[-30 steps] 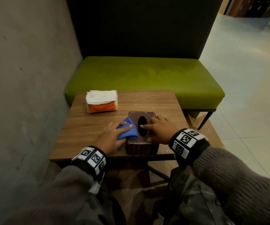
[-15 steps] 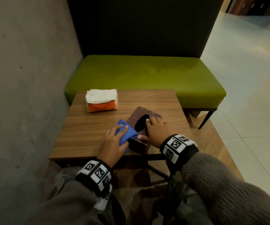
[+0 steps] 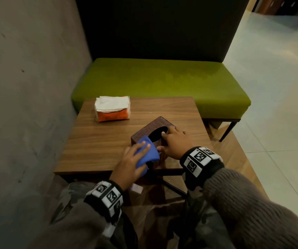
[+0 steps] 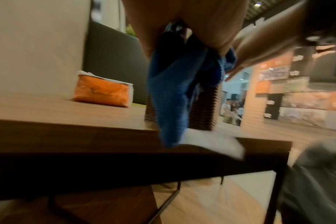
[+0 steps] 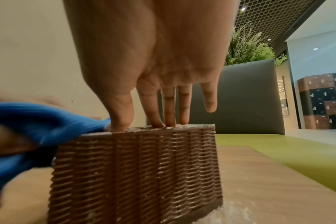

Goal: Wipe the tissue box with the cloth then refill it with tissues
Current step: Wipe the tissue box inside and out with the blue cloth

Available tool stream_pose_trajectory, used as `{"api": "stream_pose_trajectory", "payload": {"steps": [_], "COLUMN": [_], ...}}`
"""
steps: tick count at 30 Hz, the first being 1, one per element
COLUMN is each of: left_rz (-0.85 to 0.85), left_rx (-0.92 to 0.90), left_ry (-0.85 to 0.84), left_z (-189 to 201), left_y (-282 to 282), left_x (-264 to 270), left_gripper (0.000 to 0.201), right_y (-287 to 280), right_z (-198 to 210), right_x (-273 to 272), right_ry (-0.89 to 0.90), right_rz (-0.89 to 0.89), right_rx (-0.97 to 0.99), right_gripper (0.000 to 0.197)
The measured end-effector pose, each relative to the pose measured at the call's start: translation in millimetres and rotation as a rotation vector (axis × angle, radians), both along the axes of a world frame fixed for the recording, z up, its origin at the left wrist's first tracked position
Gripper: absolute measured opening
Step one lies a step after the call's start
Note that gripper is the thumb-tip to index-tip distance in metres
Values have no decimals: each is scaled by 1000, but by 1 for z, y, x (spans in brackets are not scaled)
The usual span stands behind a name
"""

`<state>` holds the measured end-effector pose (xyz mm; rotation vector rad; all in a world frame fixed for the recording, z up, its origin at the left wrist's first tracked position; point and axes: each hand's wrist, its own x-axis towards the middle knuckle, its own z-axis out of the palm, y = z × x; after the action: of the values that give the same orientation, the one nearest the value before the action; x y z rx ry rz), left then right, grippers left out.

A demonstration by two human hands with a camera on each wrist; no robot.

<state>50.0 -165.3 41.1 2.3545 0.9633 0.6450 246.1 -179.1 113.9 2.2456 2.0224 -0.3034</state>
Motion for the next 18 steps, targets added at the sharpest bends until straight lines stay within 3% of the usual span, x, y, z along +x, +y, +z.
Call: {"api": "stream_pose_trajectory", "payload": {"steps": [2, 4, 9, 14, 18], "left_rz": [162, 185, -178, 137, 207], "left_rx": [-28, -35, 141, -10, -7], "left_ry": [-42, -73, 35, -54, 65], "left_z": [-1, -3, -15, -4, 11], "left_y": [16, 13, -20, 23, 41], "left_x": [2, 4, -6, -5, 3], "left_gripper": [64, 67, 73, 67, 57], "right_y": [-1, -2, -1, -4, -9], "right_z": [-2, -4, -3, -4, 1], "right_x": [0, 1, 0, 0, -1], "right_ry": [15, 31, 59, 66, 105], "right_rz": [-11, -24, -31, -22, 1], "right_rx": [3, 11, 4, -7, 2], "right_gripper": [64, 65, 62, 63, 50]}}
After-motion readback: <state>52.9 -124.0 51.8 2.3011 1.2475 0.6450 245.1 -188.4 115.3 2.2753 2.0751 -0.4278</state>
